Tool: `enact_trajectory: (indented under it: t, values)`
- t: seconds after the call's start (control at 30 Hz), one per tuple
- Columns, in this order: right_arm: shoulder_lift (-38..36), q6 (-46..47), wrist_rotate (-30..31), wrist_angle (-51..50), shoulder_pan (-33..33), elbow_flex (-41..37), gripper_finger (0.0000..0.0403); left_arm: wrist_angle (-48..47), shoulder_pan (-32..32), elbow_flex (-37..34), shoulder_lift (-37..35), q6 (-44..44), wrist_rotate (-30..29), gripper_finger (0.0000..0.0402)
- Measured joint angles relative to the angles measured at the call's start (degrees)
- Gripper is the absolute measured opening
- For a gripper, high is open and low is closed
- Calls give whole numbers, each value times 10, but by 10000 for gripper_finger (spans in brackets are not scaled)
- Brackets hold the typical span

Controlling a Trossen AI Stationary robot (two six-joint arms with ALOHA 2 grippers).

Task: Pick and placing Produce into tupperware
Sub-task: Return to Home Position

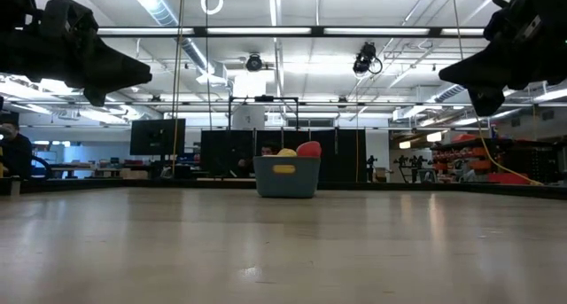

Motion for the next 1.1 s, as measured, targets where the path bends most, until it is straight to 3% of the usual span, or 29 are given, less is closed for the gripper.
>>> enact_trajectory:
  t: [0.27,0.6,1.1]
  values:
    - [-28,0,-1,-1,0,0,16,-1,0,0,-12,0,0,107]
    - [-129,0,-2,2,0,0,16,7,0,0,-70,-1,0,107]
    - [-130,-1,-3,-11,0,0,16,1,0,0,-68,0,0,107]
